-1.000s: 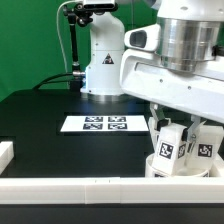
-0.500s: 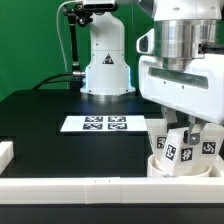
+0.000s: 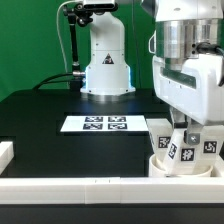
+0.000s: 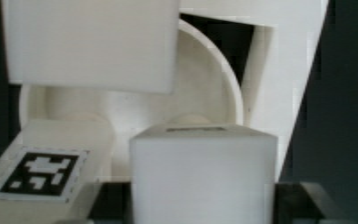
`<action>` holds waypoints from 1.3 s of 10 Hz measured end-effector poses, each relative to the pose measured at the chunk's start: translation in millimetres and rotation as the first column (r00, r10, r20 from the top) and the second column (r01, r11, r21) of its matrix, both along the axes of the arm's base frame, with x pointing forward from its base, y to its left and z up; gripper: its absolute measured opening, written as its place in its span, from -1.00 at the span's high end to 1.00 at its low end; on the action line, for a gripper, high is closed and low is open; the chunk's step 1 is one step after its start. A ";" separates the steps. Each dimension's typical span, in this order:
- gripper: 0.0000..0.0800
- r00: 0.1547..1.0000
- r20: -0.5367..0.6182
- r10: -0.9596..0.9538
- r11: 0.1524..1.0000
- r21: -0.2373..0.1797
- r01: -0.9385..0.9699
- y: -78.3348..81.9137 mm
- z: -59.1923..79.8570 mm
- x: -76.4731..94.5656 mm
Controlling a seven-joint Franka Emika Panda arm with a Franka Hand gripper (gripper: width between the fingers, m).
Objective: Assemble stool
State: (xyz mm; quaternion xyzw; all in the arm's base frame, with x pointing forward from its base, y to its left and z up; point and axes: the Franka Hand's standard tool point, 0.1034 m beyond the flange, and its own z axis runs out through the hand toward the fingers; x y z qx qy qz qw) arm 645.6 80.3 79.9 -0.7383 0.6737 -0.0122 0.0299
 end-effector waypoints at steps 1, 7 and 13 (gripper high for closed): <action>0.15 0.999 -0.001 -0.054 0.999 0.006 0.054 1.0 0.1 0.1; 0.15 0.862 0.003 -0.506 0.857 0.117 0.503 1.5 0.2 3.1; 0.15 0.788 -0.039 -0.615 0.770 0.190 0.610 18.2 0.2 2.5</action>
Offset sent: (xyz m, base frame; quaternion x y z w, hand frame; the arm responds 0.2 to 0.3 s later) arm -0.0063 -0.0100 0.0033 0.0213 -0.0178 0.2018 0.9790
